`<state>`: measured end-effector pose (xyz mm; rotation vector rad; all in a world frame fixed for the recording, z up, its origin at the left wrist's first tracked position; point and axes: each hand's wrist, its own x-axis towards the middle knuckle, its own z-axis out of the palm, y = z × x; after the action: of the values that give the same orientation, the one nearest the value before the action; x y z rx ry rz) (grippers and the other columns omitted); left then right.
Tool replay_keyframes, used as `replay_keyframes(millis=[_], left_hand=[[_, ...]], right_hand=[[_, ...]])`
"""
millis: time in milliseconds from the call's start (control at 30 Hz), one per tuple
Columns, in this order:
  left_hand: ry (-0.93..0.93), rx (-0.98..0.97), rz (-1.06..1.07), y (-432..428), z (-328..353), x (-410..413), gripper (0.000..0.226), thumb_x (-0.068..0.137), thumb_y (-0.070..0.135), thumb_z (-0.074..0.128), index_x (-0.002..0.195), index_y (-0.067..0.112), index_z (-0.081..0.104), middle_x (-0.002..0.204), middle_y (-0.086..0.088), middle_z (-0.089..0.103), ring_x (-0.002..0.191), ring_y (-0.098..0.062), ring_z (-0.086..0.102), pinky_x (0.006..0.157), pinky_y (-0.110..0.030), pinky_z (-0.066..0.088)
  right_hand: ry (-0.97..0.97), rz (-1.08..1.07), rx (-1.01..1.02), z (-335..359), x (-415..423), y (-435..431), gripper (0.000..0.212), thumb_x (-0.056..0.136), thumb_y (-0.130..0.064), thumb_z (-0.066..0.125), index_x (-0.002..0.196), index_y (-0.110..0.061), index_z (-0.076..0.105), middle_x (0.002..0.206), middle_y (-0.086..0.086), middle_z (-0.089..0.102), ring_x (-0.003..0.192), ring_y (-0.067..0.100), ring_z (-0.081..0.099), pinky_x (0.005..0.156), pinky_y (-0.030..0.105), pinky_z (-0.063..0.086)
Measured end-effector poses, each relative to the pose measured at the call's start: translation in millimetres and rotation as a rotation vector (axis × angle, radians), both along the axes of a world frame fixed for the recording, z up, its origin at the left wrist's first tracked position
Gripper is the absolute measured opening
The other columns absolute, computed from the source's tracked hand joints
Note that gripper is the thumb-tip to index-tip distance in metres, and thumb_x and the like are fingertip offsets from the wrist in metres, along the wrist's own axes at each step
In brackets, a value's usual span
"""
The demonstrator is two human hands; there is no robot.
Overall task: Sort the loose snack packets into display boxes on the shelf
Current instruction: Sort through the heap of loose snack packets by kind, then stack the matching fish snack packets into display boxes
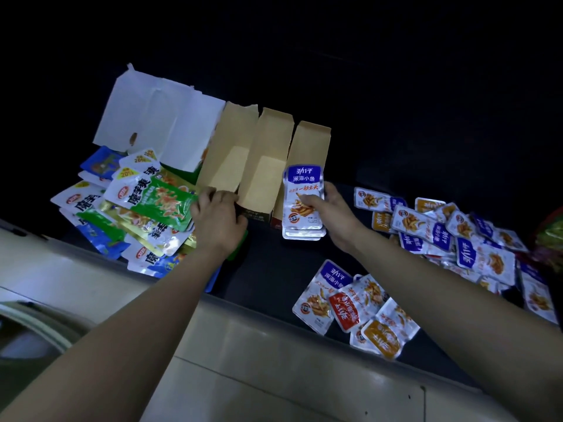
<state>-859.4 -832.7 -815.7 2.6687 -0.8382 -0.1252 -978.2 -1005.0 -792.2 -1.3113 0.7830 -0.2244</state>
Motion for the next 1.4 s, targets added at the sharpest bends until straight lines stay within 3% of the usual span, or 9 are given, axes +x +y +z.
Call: replay_keyframes(millis=[233,400,567,667,800,867,967,1267,1400], left_hand=[[-0.002,-0.052,-0.048,-17,3,-1,0.045,0.088,0.014,0.056,0.132,0.017,0.052,0.117,0.0,0.063,0.121,-0.025,0.032,0.093,-0.035,0.017],[0.066,-0.029,-0.232,-50,7,-39,0.035,0.091,0.018,0.053,0.125,0.023,0.061,0.113,0.002,0.064,0.123,-0.023,0.036,0.092,-0.035,0.013],[0.164,-0.116,-0.275,-57,0,-65,0.022,0.093,0.021,0.051,0.109,0.024,0.066,0.103,0.009,0.067,0.109,-0.017,0.05,0.074,-0.03,0.009],[0.078,-0.23,-0.258,-47,-4,-68,0.018,0.094,0.024,0.056,0.103,0.026,0.072,0.103,0.006,0.064,0.11,-0.019,0.041,0.08,-0.029,0.015],[0.073,-0.401,0.028,-46,-1,-64,0.032,0.088,0.009,0.062,0.118,0.018,0.064,0.135,-0.016,0.041,0.124,-0.033,0.036,0.103,-0.041,0.036],[0.208,-0.334,0.067,-48,1,-60,0.042,0.092,0.003,0.056,0.132,0.017,0.056,0.146,-0.021,0.038,0.127,-0.035,0.044,0.105,-0.041,0.041],[0.234,-0.265,0.066,-42,3,-54,0.054,0.088,-0.01,0.049,0.138,0.01,0.051,0.134,-0.019,0.056,0.112,-0.032,0.059,0.096,-0.038,0.049],[0.13,-0.213,0.016,18,46,-88,0.048,0.08,-0.003,0.058,0.127,0.007,0.062,0.131,-0.014,0.056,0.109,-0.031,0.057,0.086,-0.028,0.04],[0.174,-0.129,-0.009,48,52,-108,0.047,0.078,0.003,0.062,0.123,0.015,0.063,0.124,-0.011,0.054,0.091,-0.033,0.061,0.079,-0.032,0.042]], right_hand=[[-0.009,-0.032,-0.071,-3,-4,-11,0.023,0.095,-0.012,0.059,0.113,-0.023,0.05,0.109,0.003,0.066,0.1,0.022,0.067,0.09,0.039,0.055],[0.069,-0.087,-0.195,-7,-30,-36,0.036,0.096,-0.015,0.058,0.129,-0.014,0.046,0.115,0.006,0.063,0.095,0.016,0.065,0.085,0.033,0.055],[0.107,-0.082,-0.209,-7,-54,-60,0.035,0.095,-0.017,0.059,0.128,-0.02,0.05,0.116,0.006,0.066,0.098,0.019,0.067,0.081,0.03,0.054],[0.135,-0.022,-0.26,-6,-64,-64,0.036,0.093,-0.019,0.061,0.127,-0.023,0.05,0.118,0.003,0.064,0.104,0.019,0.064,0.084,0.031,0.052],[0.136,0.003,-0.266,-5,-71,-61,0.036,0.092,-0.02,0.062,0.126,-0.025,0.051,0.121,0.002,0.062,0.107,0.018,0.062,0.088,0.032,0.049],[0.098,-0.023,-0.227,-2,-73,-58,0.036,0.093,-0.019,0.062,0.126,-0.026,0.05,0.121,0.002,0.063,0.106,0.018,0.063,0.087,0.031,0.05],[0.055,-0.031,-0.201,1,-76,-55,0.037,0.092,-0.018,0.063,0.126,-0.023,0.051,0.124,0.004,0.062,0.106,0.02,0.064,0.091,0.038,0.053],[-0.099,0.067,-0.032,24,-58,-7,0.033,0.095,-0.012,0.059,0.127,-0.015,0.05,0.11,0.004,0.068,0.095,0.022,0.07,0.082,0.038,0.058],[-0.107,0.127,-0.008,29,-52,19,0.031,0.095,-0.013,0.06,0.123,-0.016,0.049,0.118,0.01,0.066,0.099,0.024,0.069,0.087,0.041,0.056]])
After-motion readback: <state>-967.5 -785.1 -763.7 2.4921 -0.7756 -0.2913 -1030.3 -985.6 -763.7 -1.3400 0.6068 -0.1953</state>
